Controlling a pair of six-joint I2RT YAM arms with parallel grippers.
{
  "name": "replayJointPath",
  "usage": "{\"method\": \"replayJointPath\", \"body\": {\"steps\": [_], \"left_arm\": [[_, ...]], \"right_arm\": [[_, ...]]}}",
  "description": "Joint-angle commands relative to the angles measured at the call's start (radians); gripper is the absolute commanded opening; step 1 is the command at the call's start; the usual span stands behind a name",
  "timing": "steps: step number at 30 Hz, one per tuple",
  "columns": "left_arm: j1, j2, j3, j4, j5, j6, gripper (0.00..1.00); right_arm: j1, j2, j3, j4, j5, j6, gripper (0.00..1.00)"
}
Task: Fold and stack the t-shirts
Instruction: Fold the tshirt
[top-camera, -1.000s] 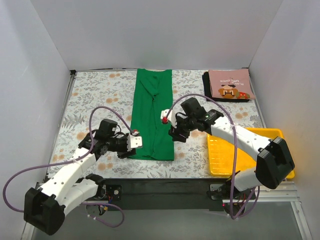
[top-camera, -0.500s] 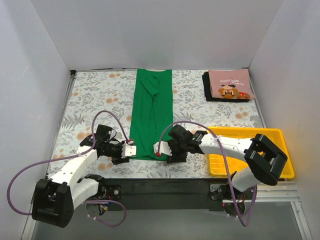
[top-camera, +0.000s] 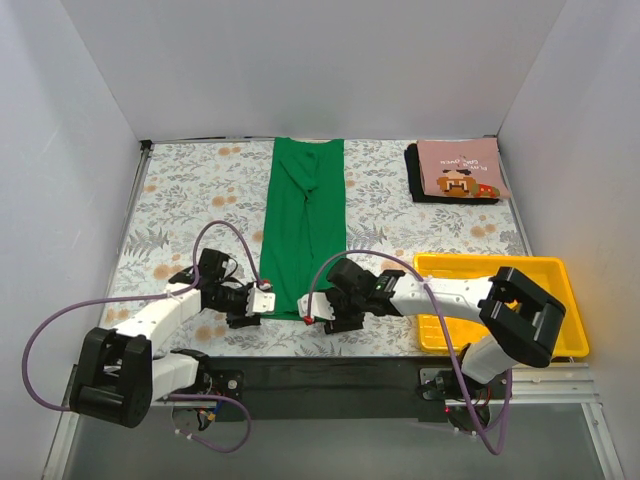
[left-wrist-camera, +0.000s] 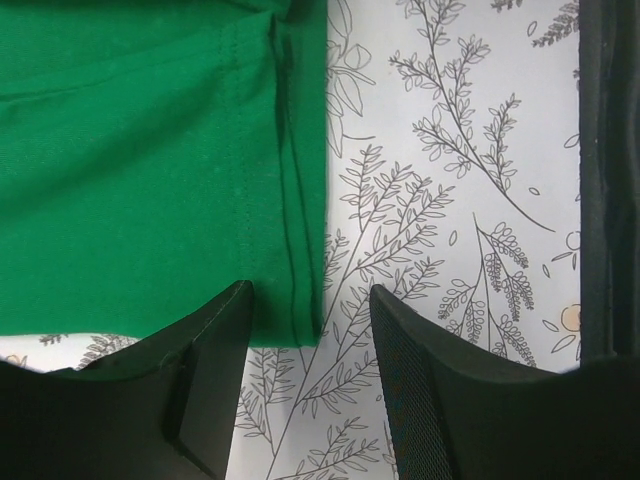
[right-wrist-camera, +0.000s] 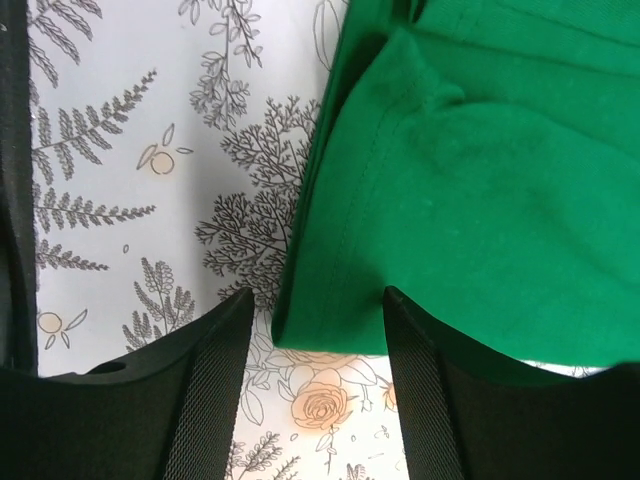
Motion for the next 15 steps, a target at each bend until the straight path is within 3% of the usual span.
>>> {"method": "replayJointPath", "body": {"steps": [1,5,8,9,12,14,15], "left_arm": [[-0.01,0.002,-0.022,0.021,0.012,0.042,0.49],[-0.04,0.028,-0.036,0.052,-0.014,-0.002,0.47],[-0.057,0.06,-0.03,0.055,-0.029,-0.04,0.35],[-0.057,0.074,-0.02,0.058,-0.029,-0.051,0.21],[-0.057,0.089,-0.01,0.091,-0.035,-0.108,0.04],[-0.057,0.093,0.0,0.102,-0.028,-0.123,0.0],[-0.064,0.094,0.007,0.102,-0.023,-0.142,0.0]], "right_arm": [[0.012,0.047,-0.022,0.033,-0.006,-0.003,0.61],[0.012,0.086,-0.028,0.051,0.007,-0.003,0.58],[0.013,0.109,-0.028,0.05,0.016,0.003,0.41],[0.012,0.112,-0.028,0.048,0.02,0.004,0.3],[0.012,0.106,-0.021,0.036,0.017,0.016,0.12],[0.012,0.104,-0.007,0.031,0.023,0.029,0.01],[0.012,0.103,0.001,0.019,0.028,0.032,0.01]]}}
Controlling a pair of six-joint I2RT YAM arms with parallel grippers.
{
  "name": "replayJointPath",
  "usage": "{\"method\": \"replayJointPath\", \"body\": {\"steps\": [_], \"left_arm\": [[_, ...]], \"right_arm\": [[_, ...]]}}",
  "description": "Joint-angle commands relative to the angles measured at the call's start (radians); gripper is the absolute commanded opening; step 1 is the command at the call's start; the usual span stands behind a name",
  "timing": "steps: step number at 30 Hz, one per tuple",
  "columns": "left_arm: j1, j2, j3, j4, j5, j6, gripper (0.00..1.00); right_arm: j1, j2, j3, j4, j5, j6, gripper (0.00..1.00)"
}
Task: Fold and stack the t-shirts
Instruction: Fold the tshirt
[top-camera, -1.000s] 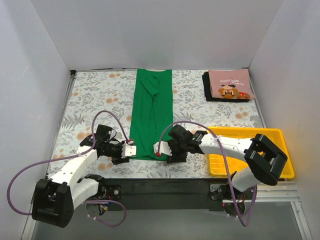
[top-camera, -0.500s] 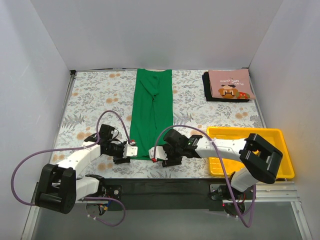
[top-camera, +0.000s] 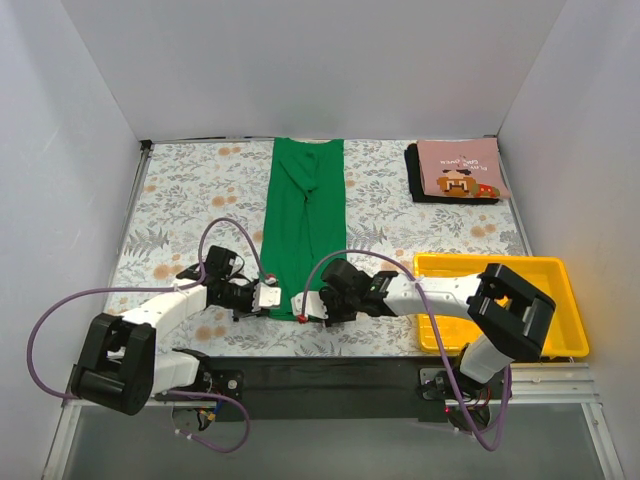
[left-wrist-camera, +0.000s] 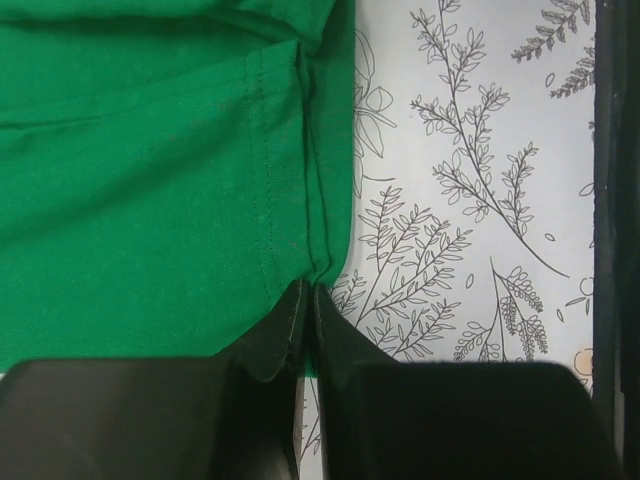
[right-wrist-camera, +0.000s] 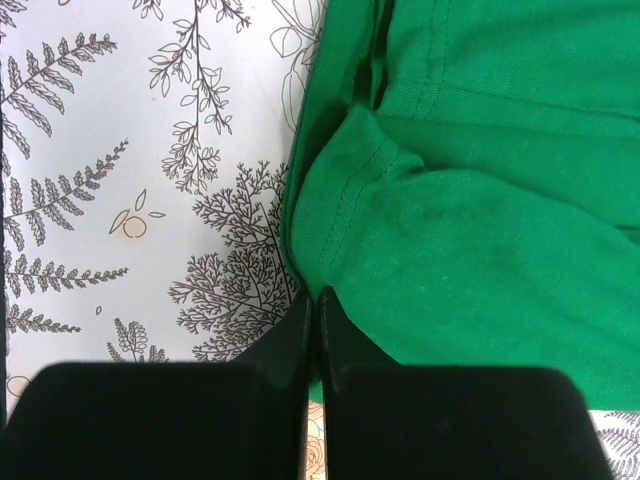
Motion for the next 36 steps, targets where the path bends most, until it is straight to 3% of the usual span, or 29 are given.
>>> {"method": "replayJointPath", "body": {"steps": [1,8,13,21,27,36], "left_arm": [[-0.02,0.008,0.02,0.004,-0.03,-0.066,0.0],[-0.203,-0.195,0.06,-0.135,0.006,-0.139,0.0],[-0.197,-0.219,0.136,-0.131,0.007,-0.281,0.0],[-0.1,-0.09,0.281,-0.007,0.058,-0.299,0.0],[0.031,0.146,0.442,0.084,0.099,-0.291,0.0],[0.11,0.464,0.686,0.189,0.104,-0.259,0.0]], "right_arm": [[0.001,0.045,0.007,-0.095,0.032,0.02,0.01],[0.073,-0.099,0.026,-0.177,-0.017,0.01,0.01],[0.056,-0.207,0.05,-0.191,-0.019,-0.002,0.01],[-0.124,-0.141,0.191,-0.19,-0.071,-0.14,0.01],[-0.265,-0.002,0.351,-0.182,-0.126,-0.242,0.01],[-0.415,0.262,0.634,-0.168,-0.188,-0.364,0.01]]}}
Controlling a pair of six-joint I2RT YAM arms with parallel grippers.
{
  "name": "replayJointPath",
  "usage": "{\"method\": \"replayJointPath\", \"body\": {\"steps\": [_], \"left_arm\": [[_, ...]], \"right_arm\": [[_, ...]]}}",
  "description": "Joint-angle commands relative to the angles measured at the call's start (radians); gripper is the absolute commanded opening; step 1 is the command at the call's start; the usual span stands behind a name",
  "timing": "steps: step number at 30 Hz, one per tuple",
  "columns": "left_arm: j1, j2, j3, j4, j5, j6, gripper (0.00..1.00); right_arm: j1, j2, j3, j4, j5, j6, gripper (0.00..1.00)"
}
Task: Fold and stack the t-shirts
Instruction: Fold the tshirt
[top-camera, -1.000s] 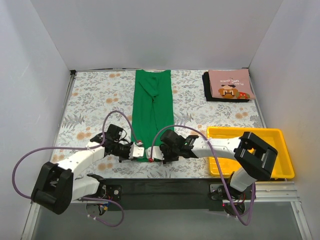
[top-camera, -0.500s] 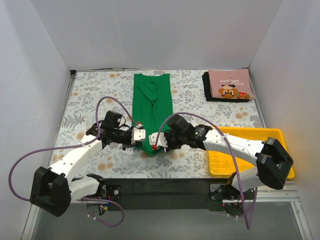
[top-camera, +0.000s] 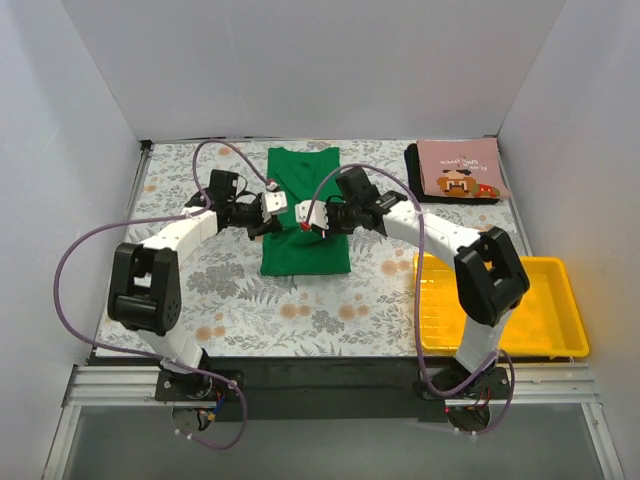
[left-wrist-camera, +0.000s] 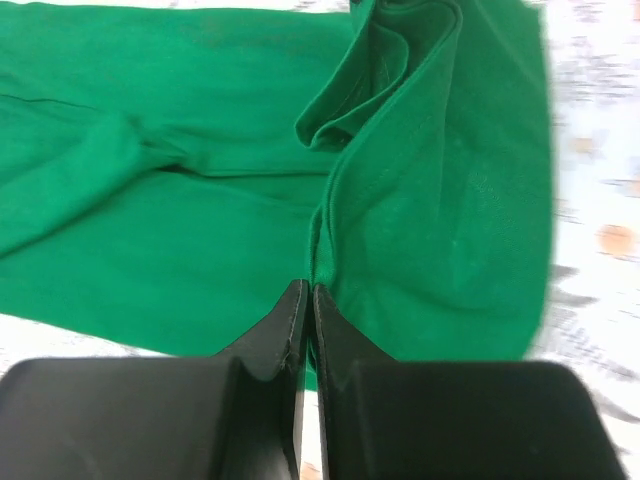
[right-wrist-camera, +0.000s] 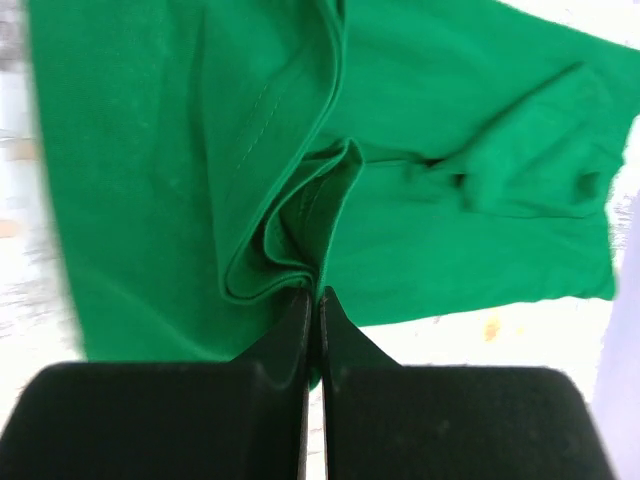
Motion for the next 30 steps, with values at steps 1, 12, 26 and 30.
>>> {"method": "replayJointPath", "body": {"steps": [1,12,26,30], "left_arm": [[0.025,0.069,0.099,0.078,0.028,0.016,0.0],[0.071,0.317,0.308,0.133,-0.012,0.018,0.0],[0.074,0.419,0.363,0.195,-0.104,-0.045,0.13],[0.117,0.376,0.421,0.23,-0.081,-0.24,0.28]], "right_arm": [[-0.041,0.083,0.113,0.022,-0.049,-0.081,0.01],[-0.123,0.387,0.432,0.021,-0.076,-0.149,0.01],[-0.133,0.471,0.501,0.08,0.022,-0.128,0.37],[-0.14,0.409,0.517,0.084,0.051,-0.097,0.54]]}}
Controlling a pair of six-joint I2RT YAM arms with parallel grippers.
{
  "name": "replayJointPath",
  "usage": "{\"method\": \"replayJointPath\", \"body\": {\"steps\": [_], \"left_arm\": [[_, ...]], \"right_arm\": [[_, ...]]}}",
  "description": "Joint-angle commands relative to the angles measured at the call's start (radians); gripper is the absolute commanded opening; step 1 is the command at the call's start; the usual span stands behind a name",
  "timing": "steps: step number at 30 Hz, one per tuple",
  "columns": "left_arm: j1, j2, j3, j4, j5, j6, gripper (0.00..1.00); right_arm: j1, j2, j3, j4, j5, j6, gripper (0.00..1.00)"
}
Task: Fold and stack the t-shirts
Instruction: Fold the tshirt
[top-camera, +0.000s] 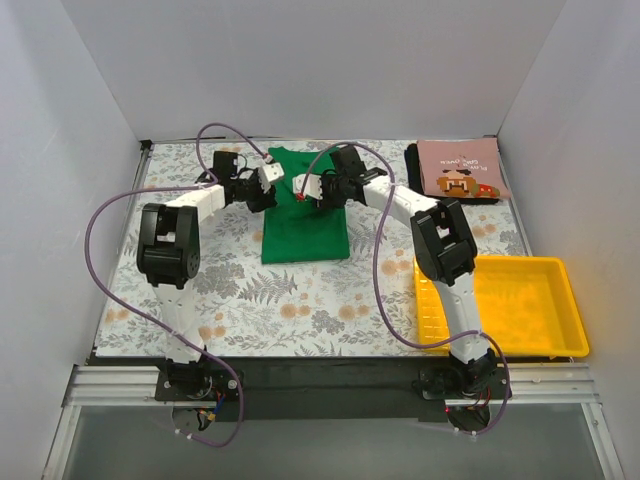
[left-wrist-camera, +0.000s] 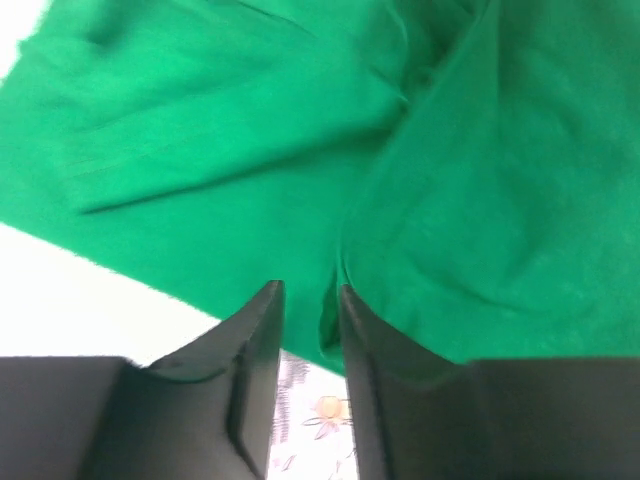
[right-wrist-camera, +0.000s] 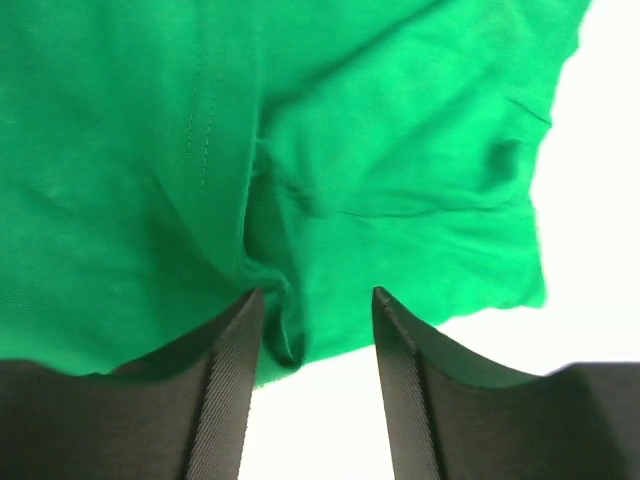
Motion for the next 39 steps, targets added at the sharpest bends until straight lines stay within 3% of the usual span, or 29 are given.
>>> {"method": "replayJointPath", "body": {"steps": [1,5,11,15,16,17,22,33,36,39], "left_arm": [[0.053,-0.078,0.079,0.052,0.073,-0.198,0.31],[0.07,-0.217,-0.022,0.004,0.114,-0.193,0.34],[0.045,-0.433,-0.321,-0.042,0.151,-0.119,0.36],[-0.002,-0.515,-0.486,-0.013,0.137,-0.091,0.37],[-0.011,-0.524,-0.506,-0.011,0.135,-0.085,0.44],[-0.026,-0.53,-0.539,-0.008,0.129,-0.078,0.44],[-0.058,-0.523,-0.602,0.049,0.083,-0.059,0.45],[-0.095,-0.434,-0.624,0.049,-0.007,0.008,0.46],[-0.094,-0.423,-0.633,0.035,-0.015,0.036,0.46],[-0.097,-0.398,-0.635,0.017,-0.04,0.059,0.44]], "right_arm": [[-0.012,-0.092,0.046,0.046,0.031,0.032,0.55],[-0.012,-0.241,-0.047,-0.02,0.004,0.043,0.58],[0.019,-0.364,-0.21,-0.219,-0.064,0.083,0.55],[0.076,-0.41,-0.349,-0.226,-0.07,0.106,0.51],[0.086,-0.409,-0.368,-0.223,-0.065,0.122,0.5],[0.092,-0.401,-0.386,-0.221,-0.07,0.158,0.49],[0.108,-0.366,-0.443,-0.146,-0.053,0.218,0.49],[0.108,-0.312,-0.523,-0.095,-0.018,0.178,0.47],[0.106,-0.303,-0.541,-0.074,-0.007,0.178,0.44],[0.106,-0.286,-0.54,-0.062,0.011,0.181,0.32]]}}
